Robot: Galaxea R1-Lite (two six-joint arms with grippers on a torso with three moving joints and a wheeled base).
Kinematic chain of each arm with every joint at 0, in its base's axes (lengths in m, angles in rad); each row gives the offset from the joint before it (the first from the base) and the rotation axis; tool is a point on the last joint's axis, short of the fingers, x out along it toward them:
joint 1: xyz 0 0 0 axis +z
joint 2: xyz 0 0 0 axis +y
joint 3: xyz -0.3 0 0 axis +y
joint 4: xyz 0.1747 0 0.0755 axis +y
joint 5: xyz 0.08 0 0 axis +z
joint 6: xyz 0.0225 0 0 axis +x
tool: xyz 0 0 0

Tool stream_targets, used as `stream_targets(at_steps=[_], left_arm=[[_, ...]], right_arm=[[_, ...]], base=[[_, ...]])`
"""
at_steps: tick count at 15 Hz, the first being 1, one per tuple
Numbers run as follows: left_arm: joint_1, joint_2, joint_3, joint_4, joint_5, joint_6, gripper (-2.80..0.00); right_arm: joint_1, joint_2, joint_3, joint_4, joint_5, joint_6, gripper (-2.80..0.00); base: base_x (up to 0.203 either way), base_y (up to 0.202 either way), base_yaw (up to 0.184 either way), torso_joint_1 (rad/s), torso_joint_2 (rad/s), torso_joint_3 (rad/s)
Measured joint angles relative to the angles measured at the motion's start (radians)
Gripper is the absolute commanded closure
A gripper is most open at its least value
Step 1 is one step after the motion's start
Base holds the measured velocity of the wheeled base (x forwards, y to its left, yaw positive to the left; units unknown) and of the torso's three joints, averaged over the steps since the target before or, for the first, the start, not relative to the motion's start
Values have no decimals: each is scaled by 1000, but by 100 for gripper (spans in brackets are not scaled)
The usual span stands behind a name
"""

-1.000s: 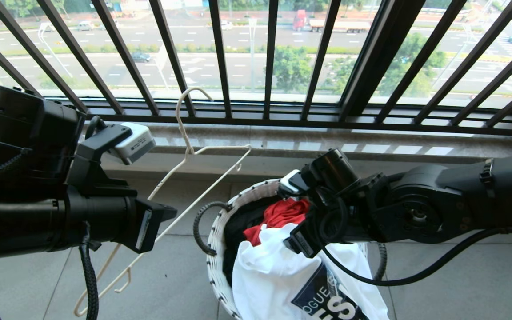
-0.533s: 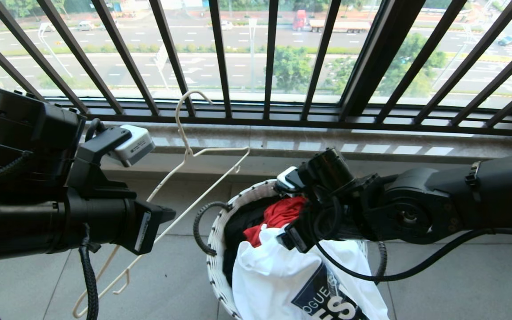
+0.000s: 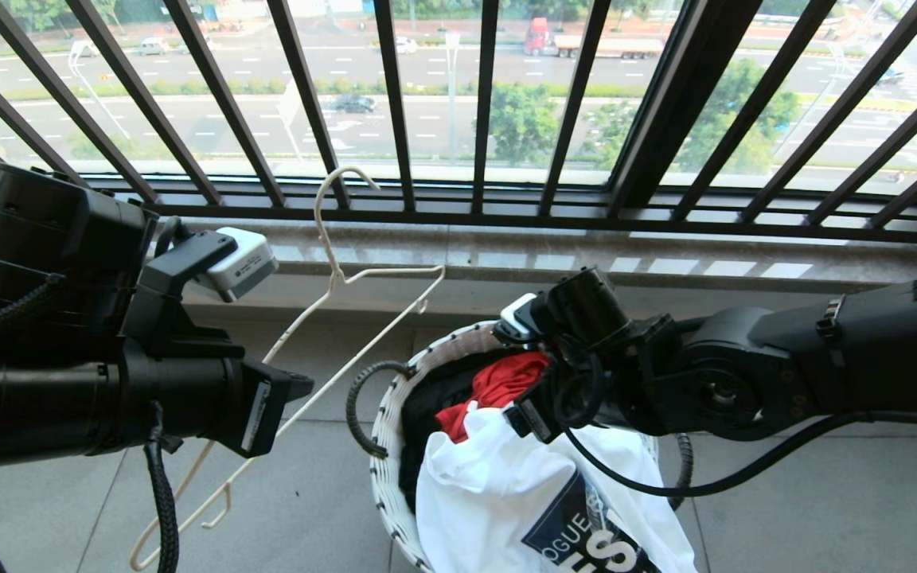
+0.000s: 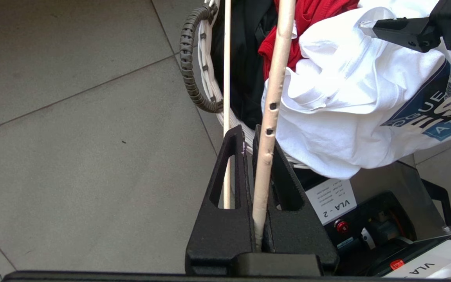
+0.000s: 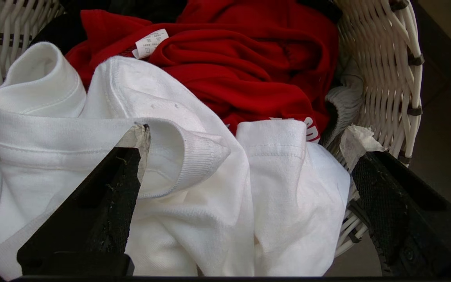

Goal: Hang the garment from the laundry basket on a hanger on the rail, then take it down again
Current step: Pick up clothes from the basket

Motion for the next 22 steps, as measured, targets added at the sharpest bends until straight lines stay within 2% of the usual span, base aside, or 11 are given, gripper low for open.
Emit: stream_targets(at_steps=[4,8,14,15,22], left_arm=[[0,1,0,0,0,1,0],[0,4,0,0,0,1,0],[0,5,0,-1,0,1,0],[0,6,0,-1,0,1,0],[0,7,-3,-3,0,3,0]], right_arm=[[1,6,6,-39,-3,-1,-280],[1,23,9,-45,-41,-17,-280],[1,36,13,-44,-43,-27,-280],[0,36,14,-45,-43,-32,0],[0,32,28,-44,-43,-46,0]], base=[[0,0,0,0,0,0],[0,0,0,0,0,0],[0,0,0,0,0,0],[0,0,0,0,0,0],[0,0,0,0,0,0]])
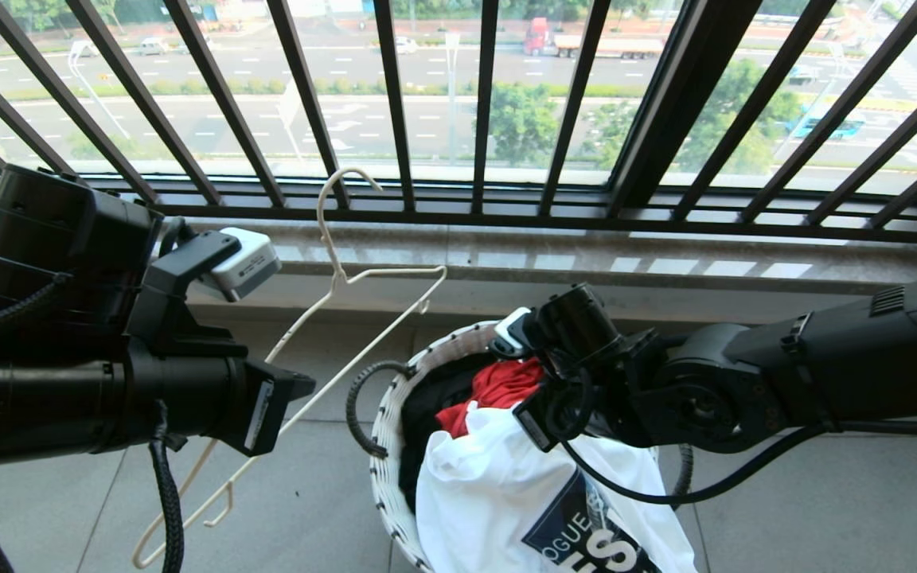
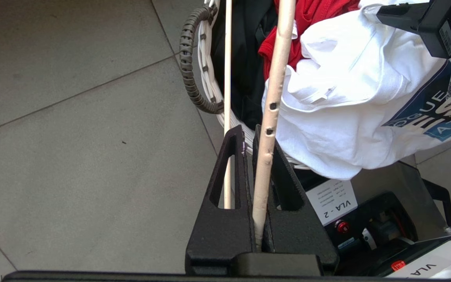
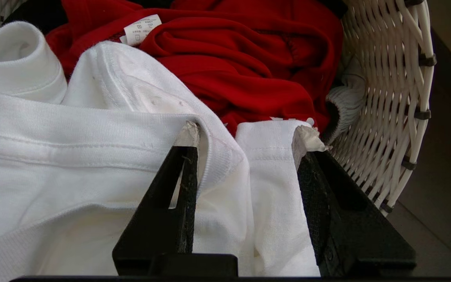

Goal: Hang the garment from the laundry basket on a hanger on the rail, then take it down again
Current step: Pick up clothes from the basket

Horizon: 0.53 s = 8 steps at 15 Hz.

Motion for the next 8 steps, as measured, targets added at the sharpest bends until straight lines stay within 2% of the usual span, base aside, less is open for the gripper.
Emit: stream_targets(at_steps=[8], left_arm=[[5,-4,1,0,0,-1,0]], right_arm=[[2,-46,8,0,1,1,0]], base=[[0,0,0,0,0,0]])
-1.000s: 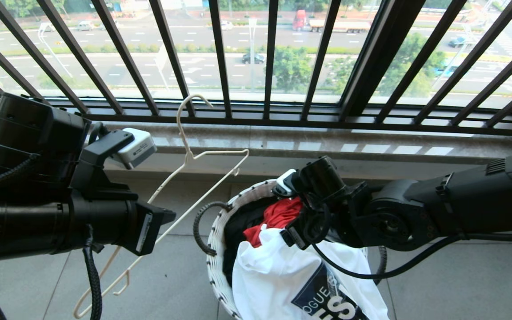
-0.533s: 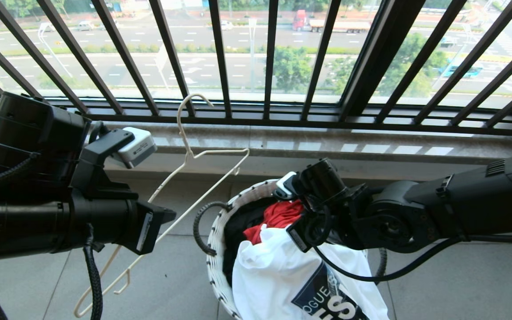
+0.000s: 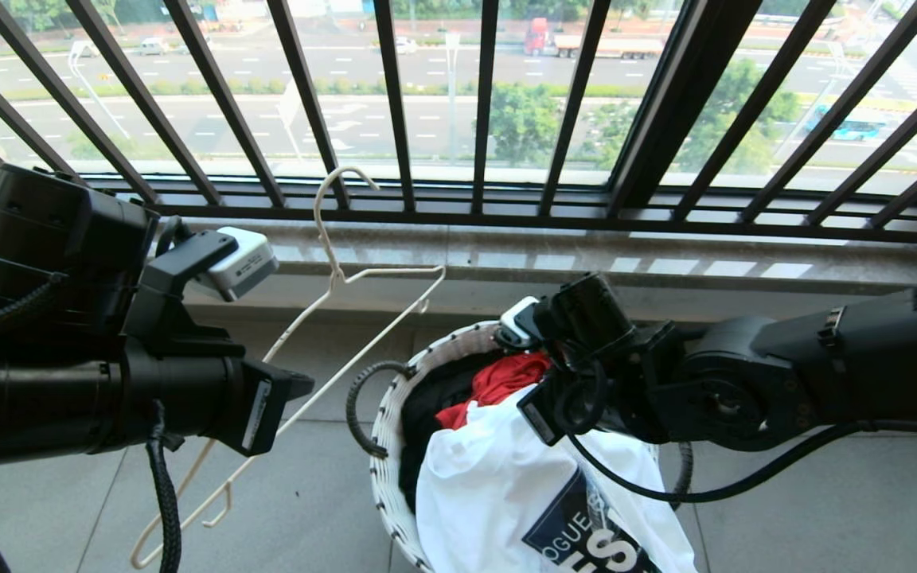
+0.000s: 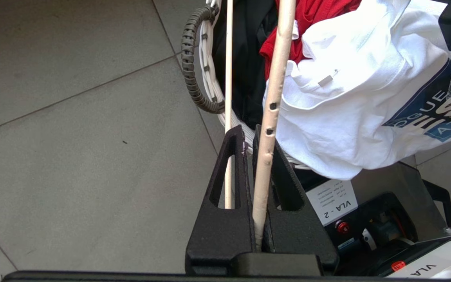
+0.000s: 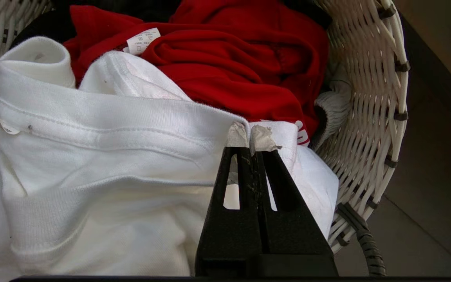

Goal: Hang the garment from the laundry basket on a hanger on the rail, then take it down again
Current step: Pick up clothes from the basket

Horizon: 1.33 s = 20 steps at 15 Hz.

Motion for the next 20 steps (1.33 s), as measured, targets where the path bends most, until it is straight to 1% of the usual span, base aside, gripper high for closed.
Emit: stream_targets(at_steps=[4,9,15,17,19,20], left_arm=[[3,1,1,0,0,0,0],[3,3,0,0,0,0,0],[2,11,-7,-6,-1,-16,0],[0,26,-7,-68,0,-47,0],[-1,52,-3,-139,26,-92,0],[0,61,-3,-158,38,-94,0]], right_arm=[[9,-73,14,8,0,1,0],[41,-141,29,10,11,4,0],[71,-175,30,-7,106,69,0],[84,-179,30,-34,149,99,0],[95,-179,30,-75,187,138,0],[101,-178,30,-96,208,159,0]], base=[[0,0,0,0,0,0],[0,0,0,0,0,0],[0,0,0,0,0,0],[0,0,0,0,0,0],[0,0,0,0,0,0],[0,0,0,0,0,0]])
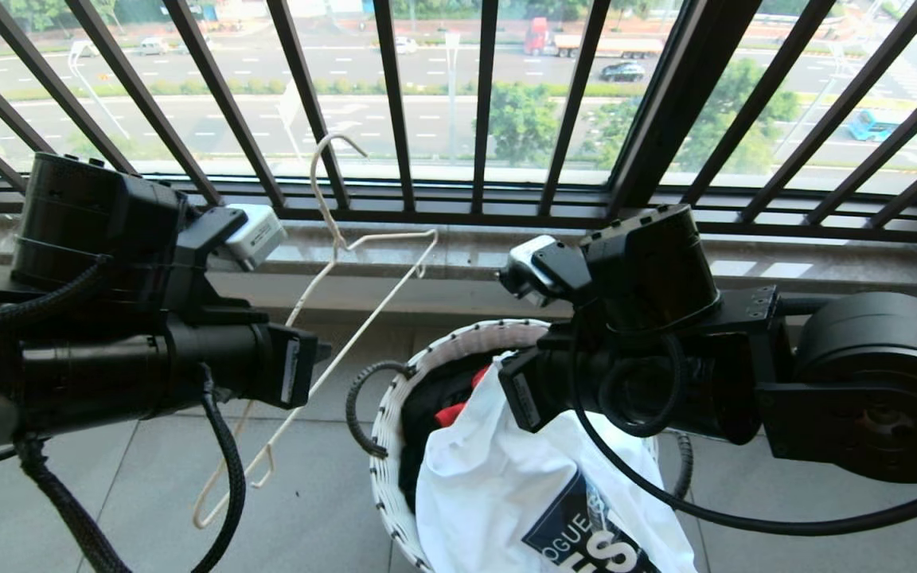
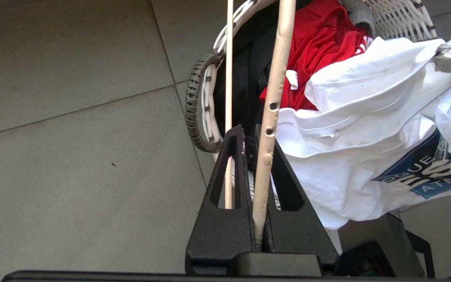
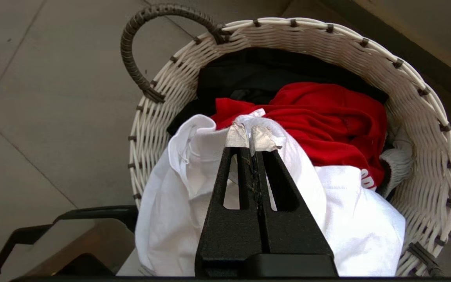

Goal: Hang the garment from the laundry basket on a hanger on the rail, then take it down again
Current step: Pick up clothes from the basket

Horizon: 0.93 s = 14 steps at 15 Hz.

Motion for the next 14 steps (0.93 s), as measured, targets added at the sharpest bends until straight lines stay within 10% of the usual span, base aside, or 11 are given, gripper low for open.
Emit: stream_targets(at_steps=[8,14], left_arm=[[19,-63,-53,-15,3,21,0],[21,-91,-55,-15,4,21,0]], right_arm=[[100,-7,15,-50,89,129,0],[116,29,18,-7,-22,103,0]], base=[[0,0,0,0,0,0],[0,0,0,0,0,0]])
